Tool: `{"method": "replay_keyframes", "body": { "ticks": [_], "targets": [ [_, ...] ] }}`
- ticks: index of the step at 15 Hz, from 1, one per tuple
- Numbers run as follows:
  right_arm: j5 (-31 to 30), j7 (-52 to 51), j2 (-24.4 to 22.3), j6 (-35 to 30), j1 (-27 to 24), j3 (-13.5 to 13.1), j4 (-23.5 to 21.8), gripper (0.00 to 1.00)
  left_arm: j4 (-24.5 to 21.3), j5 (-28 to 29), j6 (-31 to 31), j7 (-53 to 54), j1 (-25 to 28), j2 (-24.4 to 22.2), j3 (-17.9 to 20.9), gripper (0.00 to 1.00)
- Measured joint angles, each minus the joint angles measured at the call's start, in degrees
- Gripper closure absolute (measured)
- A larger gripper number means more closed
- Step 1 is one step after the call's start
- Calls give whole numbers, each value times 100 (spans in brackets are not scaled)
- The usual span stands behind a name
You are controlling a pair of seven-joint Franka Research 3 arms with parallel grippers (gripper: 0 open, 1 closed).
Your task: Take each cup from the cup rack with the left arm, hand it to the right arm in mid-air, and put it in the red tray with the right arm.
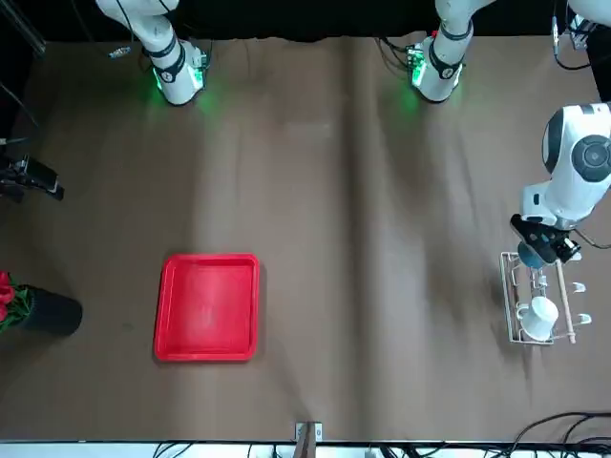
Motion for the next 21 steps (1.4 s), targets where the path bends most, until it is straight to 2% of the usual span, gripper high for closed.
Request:
{"method": "replay_keyframes", "body": {
  "ticks": [5, 8, 9, 10, 16, 21],
  "targets": [
    [10, 29, 1, -46, 47, 26, -3, 0, 389, -254, -770, -22, -2, -301, -330, 25],
    [11, 143, 40, -47, 104, 41, -32, 0, 888, -543, -1536, -102, -3, -346, -623, 25],
    [14, 166, 98, -47, 141, 44, -56, 0, 1164, -800, -1970, -432, -10, -359, -856, 25],
    [14, 174, 133, -47, 170, 45, -67, 0, 1247, -976, -2118, -691, -11, -359, -995, 25],
    [14, 198, 426, -46, 224, 47, -94, 0, 1383, -2274, -2383, -2465, -48, -359, -1844, 25],
    [191, 194, 467, -34, 224, 46, -93, 0, 1617, -3685, -2384, -3053, -69, -355, -2274, 25]
  ]
}}
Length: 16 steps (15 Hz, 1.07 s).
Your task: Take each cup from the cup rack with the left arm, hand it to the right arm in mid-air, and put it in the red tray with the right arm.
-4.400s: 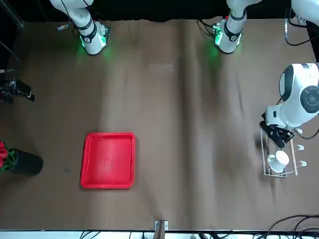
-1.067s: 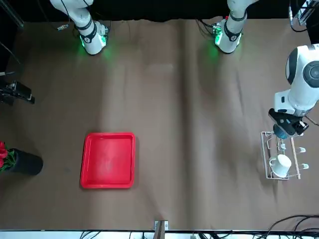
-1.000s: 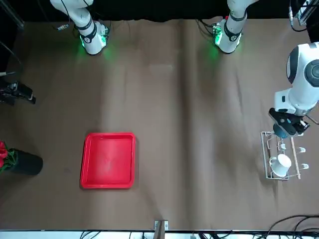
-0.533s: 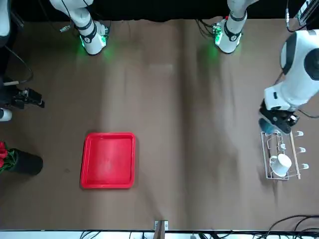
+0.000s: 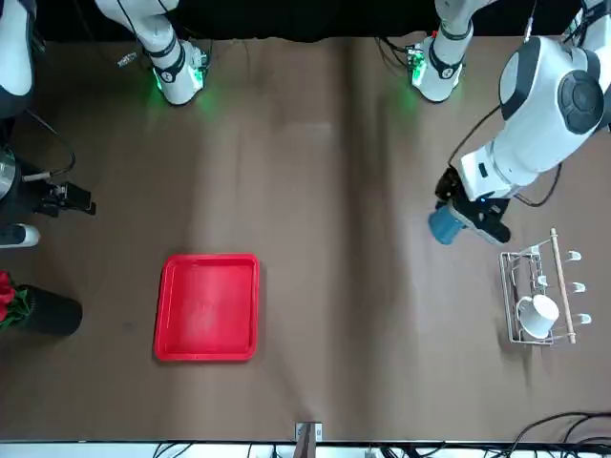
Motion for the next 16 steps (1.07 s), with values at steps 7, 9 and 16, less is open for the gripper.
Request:
{"method": "replay_keyframes", "body": {
  "ticks": [7, 9, 16],
  "targets": [
    [331, -70, 10, 0, -1, -4, 8, 0, 539, -790, 1, -1113, -329, 580, -823, 25],
    [788, -70, 12, -1, -23, -18, 8, 0, 881, -791, 16, -1525, -701, 964, -843, 25],
    [4377, -352, 739, -183, -140, -14, -32, 0, 1594, -791, 1436, -2801, -1983, 2155, -851, 25]
  ]
}}
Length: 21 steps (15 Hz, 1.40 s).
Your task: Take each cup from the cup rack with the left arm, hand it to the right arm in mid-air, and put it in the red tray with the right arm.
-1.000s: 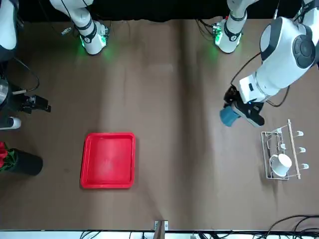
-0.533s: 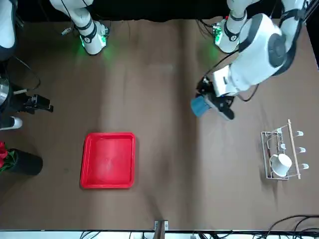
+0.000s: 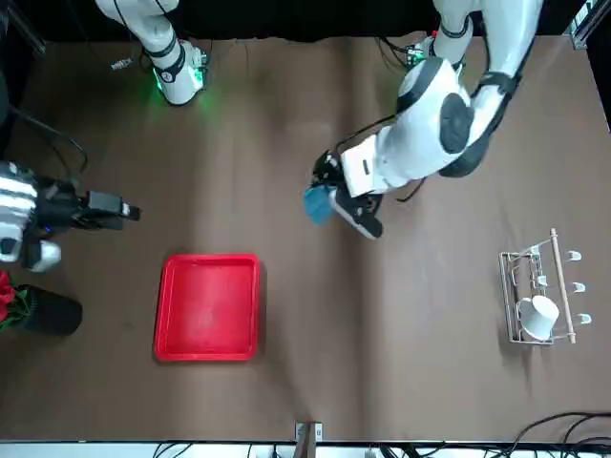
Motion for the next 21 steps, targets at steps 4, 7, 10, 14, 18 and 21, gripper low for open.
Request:
{"method": "replay_keyframes", "body": {
  "ticks": [4, 7, 10, 14, 18, 21],
  "targets": [
    [1731, -47, 526, -403, 24, 7, 2, 1, 156, 0, 1034, -652, -551, 327, 1, 25],
    [2580, -13, 732, -439, 198, 22, 4, 3, 303, 0, 1732, -990, -899, 594, 5, 25],
    [3134, 431, 946, -400, 410, 30, 34, 15, 378, 0, 2132, -1157, -1034, 815, 4, 25],
    [3366, 880, 1181, -270, 563, 33, 122, 23, 593, -1, 2655, -1532, -1215, 1066, 2, 25],
    [3406, 922, 1329, -22, 744, 37, 159, 26, 664, -1, 3011, -1642, -1367, 1114, 0, 25],
    [3455, 952, 1333, -9, 809, 39, 192, 28, 672, -1, 3162, -1642, -1413, 1114, 0, 25]
  ]
}}
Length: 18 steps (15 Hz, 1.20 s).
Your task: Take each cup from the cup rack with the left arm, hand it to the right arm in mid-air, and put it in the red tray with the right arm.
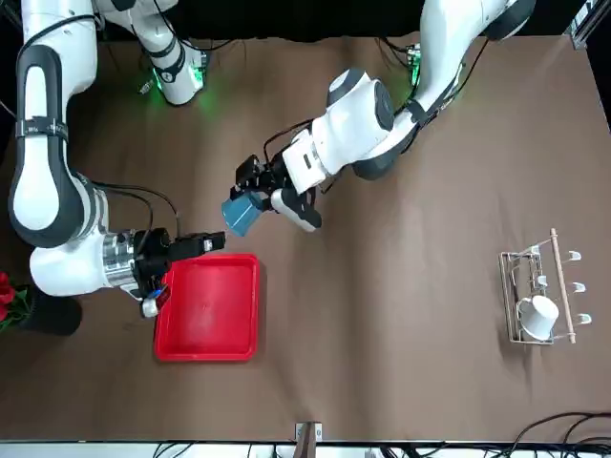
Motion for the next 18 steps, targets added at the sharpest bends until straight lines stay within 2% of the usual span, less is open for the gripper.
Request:
{"method": "replay_keyframes", "body": {
  "ticks": [4, 6, 9, 10, 12, 13, 18],
  "targets": [
    [22, 17, 0, -2, 112, 7, 24, 35, 3, 0, 36, 0, -3, 0, 1, 25],
    [24, 16, 0, -3, 154, 7, 27, 53, 3, 0, 43, 1, -6, 0, 1, 25],
    [24, -96, 0, -16, 161, 5, 34, 56, 3, 0, 120, 2, -7, 1, 1, 25],
    [24, -110, 0, -41, 161, 4, 34, 60, 3, 0, 125, 2, -7, 2, 1, 25],
    [58, -93, 1, -161, 154, -4, 35, 82, 2, 3, 126, 23, -12, 4, -1, 25],
    [72, -73, 2, -237, 151, -10, 36, 87, 2, 4, 127, 54, -41, 10, -1, 25],
    [71, -66, 9, -466, 126, -46, 36, 89, 3, 10, 132, 127, -87, 11, 3, 23]
  ]
}}
